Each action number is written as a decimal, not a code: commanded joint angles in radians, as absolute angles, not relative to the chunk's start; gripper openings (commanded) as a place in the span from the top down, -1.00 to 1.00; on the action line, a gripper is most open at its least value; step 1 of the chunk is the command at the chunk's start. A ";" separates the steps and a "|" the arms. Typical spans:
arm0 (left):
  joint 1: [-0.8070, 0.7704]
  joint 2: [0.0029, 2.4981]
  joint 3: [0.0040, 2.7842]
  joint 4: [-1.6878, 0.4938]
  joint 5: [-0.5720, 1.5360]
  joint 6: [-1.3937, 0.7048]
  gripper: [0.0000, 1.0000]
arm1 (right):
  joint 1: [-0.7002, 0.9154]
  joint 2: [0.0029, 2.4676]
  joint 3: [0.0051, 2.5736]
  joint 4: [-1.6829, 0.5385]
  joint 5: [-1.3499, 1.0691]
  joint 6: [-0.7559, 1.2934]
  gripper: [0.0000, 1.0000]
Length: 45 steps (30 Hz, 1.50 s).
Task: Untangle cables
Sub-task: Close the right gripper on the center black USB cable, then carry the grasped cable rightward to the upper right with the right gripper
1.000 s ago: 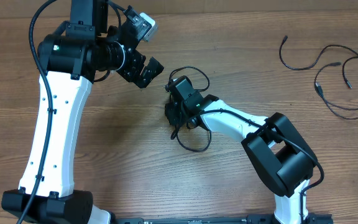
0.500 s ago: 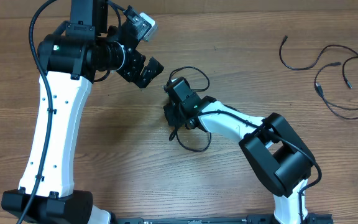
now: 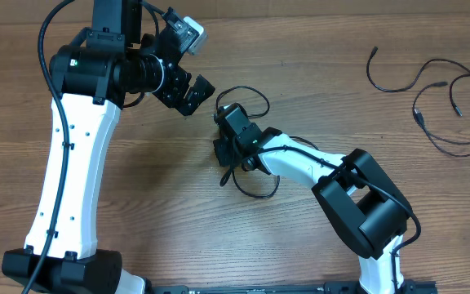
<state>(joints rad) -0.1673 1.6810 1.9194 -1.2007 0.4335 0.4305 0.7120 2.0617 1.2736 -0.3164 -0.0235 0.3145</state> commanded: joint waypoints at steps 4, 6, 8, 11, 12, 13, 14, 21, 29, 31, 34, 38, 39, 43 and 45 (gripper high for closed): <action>-0.157 1.664 1.929 -1.201 0.434 0.457 -0.99 | 0.693 2.034 1.293 -0.399 -0.120 0.375 0.92; -0.157 1.664 1.929 -1.200 0.434 0.457 -1.00 | 0.683 1.999 1.294 -0.424 -0.142 0.379 0.92; -0.157 1.664 1.929 -1.201 0.434 0.457 -0.99 | 0.671 1.963 1.293 -0.453 -0.140 0.397 0.92; -0.157 1.664 1.929 -1.201 0.434 0.456 -1.00 | 0.651 1.909 1.293 -0.505 -0.140 0.397 0.92; -0.157 1.664 1.929 -1.200 0.434 0.457 -0.99 | 0.641 1.887 1.293 -0.529 -0.140 0.397 0.92; -0.157 1.664 1.929 -1.200 0.434 0.457 -0.99 | 0.632 1.866 1.293 -0.550 -0.140 0.397 0.92; -0.157 1.664 1.929 -1.201 0.434 0.456 -0.99 | 0.626 1.847 1.293 -0.567 -0.140 0.397 0.92; -0.157 1.664 1.929 -1.200 0.434 0.457 -0.99 | 0.569 1.662 1.293 -0.691 -0.121 0.397 0.92; -0.157 1.664 1.929 -1.201 0.434 0.457 -0.99 | 0.515 1.438 1.293 -0.754 -0.110 0.393 0.92; -0.157 1.664 1.929 -1.201 0.434 0.457 -0.99 | 0.502 1.362 1.293 -0.764 -0.043 0.393 0.92; -0.157 1.664 1.929 -1.200 0.434 0.457 -0.99 | 0.486 1.289 1.293 -0.786 0.063 0.393 0.92; -0.157 1.664 1.929 -1.201 0.434 0.457 -0.99 | 0.463 1.217 1.293 -0.854 0.234 0.393 0.92; -0.157 1.664 1.929 -1.200 0.434 0.457 -0.99 | 0.455 1.199 1.293 -0.876 0.276 0.393 0.92; -0.157 1.664 1.929 -1.200 0.434 0.457 -0.99 | 0.436 1.155 1.293 -0.943 0.400 0.388 0.92; -0.157 1.664 1.929 -1.200 0.434 0.457 -1.00 | 0.434 1.143 1.293 -0.980 0.470 0.385 0.92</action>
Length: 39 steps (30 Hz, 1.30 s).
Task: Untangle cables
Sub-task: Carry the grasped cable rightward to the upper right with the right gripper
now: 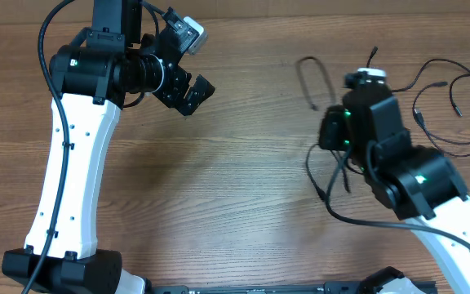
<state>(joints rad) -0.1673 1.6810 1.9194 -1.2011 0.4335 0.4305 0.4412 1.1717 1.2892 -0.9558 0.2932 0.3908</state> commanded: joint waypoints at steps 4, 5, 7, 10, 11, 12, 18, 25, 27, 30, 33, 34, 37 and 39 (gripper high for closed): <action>-0.157 1.664 1.929 -1.200 0.434 0.457 -1.00 | 0.434 1.138 1.293 -1.042 0.526 0.386 0.92; -0.157 1.664 1.929 -1.200 0.434 0.457 -1.00 | 0.434 1.138 1.293 -1.052 0.531 0.386 0.92; -0.157 1.664 1.929 -1.200 0.434 0.457 -0.99 | 0.428 1.139 1.293 -1.068 0.531 0.392 0.92; -0.157 1.664 1.929 -1.200 0.434 0.457 -1.00 | 0.397 1.139 1.293 -1.087 0.531 0.394 0.92; -0.157 1.664 1.929 -1.200 0.434 0.457 -0.99 | 0.383 1.139 1.293 -1.091 0.531 0.394 0.92; -0.157 1.664 1.929 -1.200 0.434 0.457 -0.99 | 0.364 1.139 1.293 -1.096 0.532 0.393 0.92; -0.157 1.664 1.929 -1.200 0.434 0.457 -0.99 | 0.188 1.139 1.293 -1.117 0.531 0.393 0.92; -0.157 1.664 1.929 -1.201 0.434 0.457 -0.99 | -0.031 1.139 1.289 -1.121 0.530 0.393 0.92; -0.157 1.664 1.929 -1.201 0.434 0.457 -0.99 | -0.083 1.140 1.288 -1.121 0.530 0.393 0.92; -0.157 1.664 1.929 -1.200 0.434 0.457 -0.99 | -0.160 1.140 1.280 -1.110 0.530 0.393 0.92; -0.157 1.664 1.929 -1.201 0.434 0.457 -0.99 | -0.244 1.143 1.269 -1.082 0.504 0.394 0.92; -0.157 1.664 1.929 -1.200 0.434 0.457 -0.99 | -0.271 1.146 1.269 -1.071 0.489 0.394 0.92; -0.157 1.664 1.929 -1.201 0.434 0.457 -0.99 | -0.345 1.157 1.269 -1.045 0.445 0.394 0.92; -0.157 1.664 1.929 -1.200 0.434 0.457 -0.99 | -0.391 1.171 1.269 -1.026 0.420 0.394 0.92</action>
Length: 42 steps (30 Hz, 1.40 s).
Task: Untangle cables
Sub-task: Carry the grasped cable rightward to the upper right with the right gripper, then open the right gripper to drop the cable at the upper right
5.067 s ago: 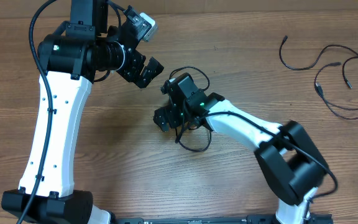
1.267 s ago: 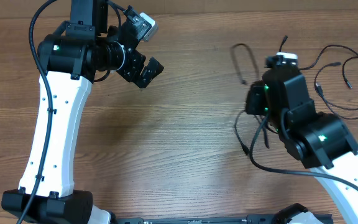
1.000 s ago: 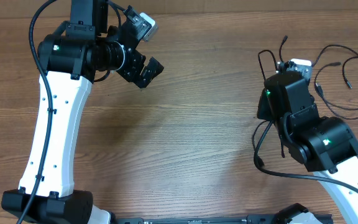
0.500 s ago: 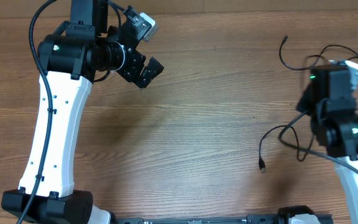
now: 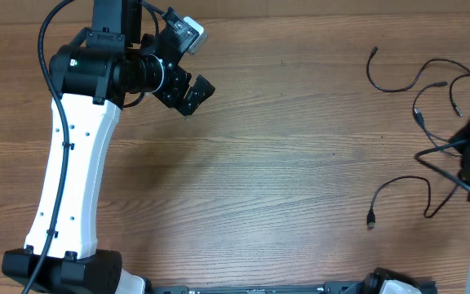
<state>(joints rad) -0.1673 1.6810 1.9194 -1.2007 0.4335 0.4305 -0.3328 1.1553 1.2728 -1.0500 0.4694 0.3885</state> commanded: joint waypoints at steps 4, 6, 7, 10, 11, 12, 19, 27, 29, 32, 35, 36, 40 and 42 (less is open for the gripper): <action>-0.157 1.664 1.929 -1.200 0.434 0.457 -0.99 | -0.470 1.203 1.269 -1.001 0.362 0.397 0.92; -0.157 1.664 1.929 -1.200 0.434 0.457 -0.99 | -0.509 1.221 1.269 -0.988 0.322 0.397 0.92; -0.157 1.664 1.929 -1.200 0.434 0.456 -0.99 | -0.528 1.229 1.269 -0.980 0.300 0.398 0.92; -0.157 1.664 1.929 -1.201 0.434 0.456 -0.99 | -0.587 1.259 1.269 -0.945 0.210 0.397 0.92; -0.157 1.664 1.929 -1.200 0.434 0.457 -0.99 | -0.607 1.270 1.269 -0.935 0.184 0.397 0.92; -0.157 1.664 1.929 -1.201 0.434 0.456 -0.99 | -0.627 1.280 1.269 -0.926 0.159 0.397 0.92; -0.157 1.664 1.929 -1.201 0.434 0.457 -0.99 | -0.752 1.352 1.269 -0.900 0.087 0.397 0.92; -0.157 1.664 1.929 -1.201 0.434 0.457 -0.99 | -0.871 1.435 1.269 -0.882 -0.040 0.397 0.92; -0.157 1.664 1.929 -1.200 0.434 0.457 -0.99 | -0.889 1.453 1.269 -0.878 -0.040 0.397 0.92; -0.157 1.664 1.929 -1.200 0.434 0.456 -0.99 | -0.907 1.480 1.269 -0.866 -0.045 0.397 0.92; -0.157 1.664 1.929 -1.201 0.434 0.457 -0.99 | -0.936 1.505 1.269 -0.831 -0.047 0.412 0.92; -0.157 1.664 1.929 -1.201 0.434 0.457 -0.99 | -0.947 1.511 1.269 -0.818 -0.047 0.427 0.92; -0.157 1.664 1.929 -1.201 0.434 0.457 -0.99 | -0.990 1.519 1.269 -0.753 -0.047 0.475 0.92; -0.157 1.664 1.929 -1.201 0.434 0.457 -0.99 | -1.015 1.519 1.269 -0.717 -0.047 0.475 0.92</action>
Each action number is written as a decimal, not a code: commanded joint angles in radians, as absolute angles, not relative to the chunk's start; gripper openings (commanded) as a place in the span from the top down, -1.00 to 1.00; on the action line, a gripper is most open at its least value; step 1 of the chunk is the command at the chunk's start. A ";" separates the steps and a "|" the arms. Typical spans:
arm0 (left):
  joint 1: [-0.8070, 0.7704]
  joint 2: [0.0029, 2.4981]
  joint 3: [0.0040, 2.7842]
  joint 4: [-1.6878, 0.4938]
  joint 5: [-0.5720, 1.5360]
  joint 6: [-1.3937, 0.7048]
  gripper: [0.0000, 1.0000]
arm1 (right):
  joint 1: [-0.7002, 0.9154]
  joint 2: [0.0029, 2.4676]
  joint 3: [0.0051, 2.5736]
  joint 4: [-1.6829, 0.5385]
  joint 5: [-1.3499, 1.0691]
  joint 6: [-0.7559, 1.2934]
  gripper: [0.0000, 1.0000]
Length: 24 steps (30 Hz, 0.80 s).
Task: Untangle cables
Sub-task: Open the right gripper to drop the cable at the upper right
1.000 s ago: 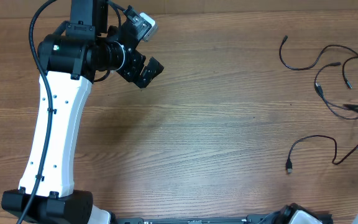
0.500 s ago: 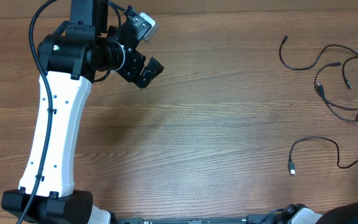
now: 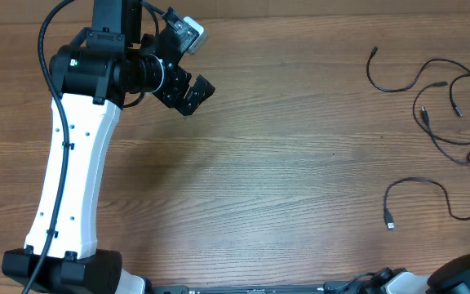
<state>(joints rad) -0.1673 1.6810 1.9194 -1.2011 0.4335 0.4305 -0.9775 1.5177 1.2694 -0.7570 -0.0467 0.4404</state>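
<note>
Three thin black cables lie apart on the right of the wooden table. One cable (image 3: 398, 84) curves at the far right top, and a second cable (image 3: 455, 143) loops just below it. The third cable (image 3: 419, 184) lies lower right, its plug (image 3: 389, 223) toward the front. My left gripper (image 3: 192, 94) hangs open and empty over the table's upper left, far from all cables. My right gripper is out of view; only a dark part of the right arm (image 3: 467, 276) shows at the bottom right corner.
The white left arm (image 3: 72, 163) with its black cable rises along the left side. The arms' mount rail (image 3: 251, 289) runs along the front edge. The cables reach the right edge of the frame.
The right arm, which was at the right edge over the lower cable, has left the view. That cable now lies flat, its plug slightly further right. The left arm has not moved.
My right gripper was on a bunched black cable at the table's middle. Then it held that cable to the right of the middle, then at the right edge with the cable trailing. Now the cable lies alone at lower right and the arm has withdrawn.
</note>
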 commanded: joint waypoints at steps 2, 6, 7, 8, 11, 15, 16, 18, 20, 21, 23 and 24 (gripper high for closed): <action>-0.157 1.664 1.929 -1.200 0.434 0.457 -0.99 | -1.038 1.519 1.269 -0.688 -0.047 0.476 0.92; -0.157 1.664 1.929 -1.200 0.434 0.456 -0.99 | -1.066 1.519 1.269 -0.620 -0.047 0.475 0.92; -0.157 1.664 1.929 -1.200 0.434 0.457 -0.99 | -1.068 1.519 1.269 -0.602 -0.047 0.475 0.93; -0.157 1.664 1.929 -1.200 0.434 0.457 -0.99 | -1.068 1.519 1.269 -0.586 -0.047 0.475 0.92; -0.157 1.664 1.929 -1.200 0.434 0.456 -1.00 | -1.068 1.521 1.269 -0.548 -0.047 0.475 0.92; -0.157 1.664 1.929 -1.201 0.434 0.457 -0.99 | -1.068 1.546 1.269 -0.502 -0.043 0.475 0.83; -0.157 1.664 1.929 -1.200 0.434 0.457 -0.99 | -1.070 1.554 1.269 -0.502 -0.035 0.475 0.83; -0.157 1.664 1.929 -1.200 0.434 0.457 -0.99 | -1.073 1.576 1.269 -0.505 -0.003 0.474 0.82; -0.157 1.664 1.929 -1.201 0.434 0.457 -0.99 | -1.074 1.593 1.269 -0.506 0.006 0.474 0.82; -0.157 1.664 1.929 -1.201 0.434 0.456 -1.00 | -1.075 1.606 1.269 -0.505 0.006 0.475 0.82; -0.157 1.664 1.929 -1.200 0.434 0.457 -0.99 | -1.076 1.621 1.269 -0.505 0.006 0.475 0.82; -0.157 1.664 1.929 -1.200 0.434 0.457 -0.99 | -1.076 1.629 1.269 -0.506 0.006 0.475 0.80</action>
<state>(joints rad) -0.1673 1.6810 1.9194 -1.2011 0.4335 0.4305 -1.0679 1.6051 1.2694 -0.5102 -0.0166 0.4709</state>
